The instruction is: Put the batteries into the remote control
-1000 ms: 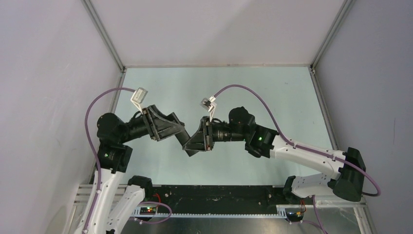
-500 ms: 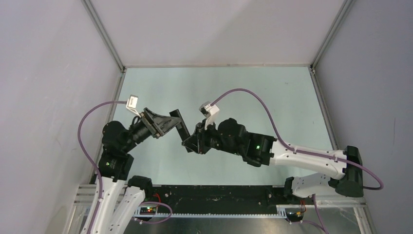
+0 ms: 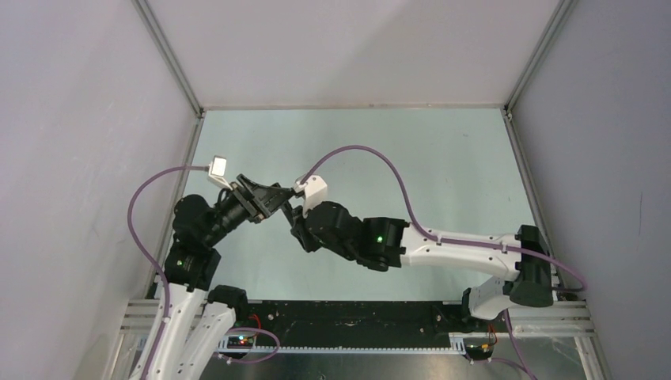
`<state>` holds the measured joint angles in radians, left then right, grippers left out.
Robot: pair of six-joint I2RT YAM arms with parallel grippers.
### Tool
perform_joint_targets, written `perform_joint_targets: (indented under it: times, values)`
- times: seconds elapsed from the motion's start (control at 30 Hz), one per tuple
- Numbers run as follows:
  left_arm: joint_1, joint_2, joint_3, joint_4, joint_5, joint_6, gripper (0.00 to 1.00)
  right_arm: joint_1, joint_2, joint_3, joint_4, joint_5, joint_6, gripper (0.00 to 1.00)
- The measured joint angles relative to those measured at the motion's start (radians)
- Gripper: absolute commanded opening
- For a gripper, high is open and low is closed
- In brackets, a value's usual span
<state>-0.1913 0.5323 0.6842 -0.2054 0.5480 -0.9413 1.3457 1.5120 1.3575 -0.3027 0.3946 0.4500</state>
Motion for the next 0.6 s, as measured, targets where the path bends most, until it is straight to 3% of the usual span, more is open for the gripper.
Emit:
perform_joint_targets:
  times: [0.1, 0.43, 0.53, 0.6]
  values:
    - [-0.005, 0.026, -0.018, -0.007, -0.002, 0.001, 0.69, 0.007, 0.034, 0.033, -0.04, 0.042, -0.012, 0.0]
    - [-0.013, 0.067, -0.046, -0.031, -0.009, 0.03, 0.31, 0.008, 0.075, 0.056, -0.093, 0.083, -0.021, 0.01]
    - [-0.013, 0.068, -0.046, -0.032, -0.009, 0.035, 0.24, 0.008, 0.076, 0.056, -0.095, 0.084, -0.019, 0.15]
    - [-0.013, 0.068, -0.046, -0.032, -0.007, 0.037, 0.17, 0.008, 0.076, 0.056, -0.095, 0.082, -0.017, 0.35]
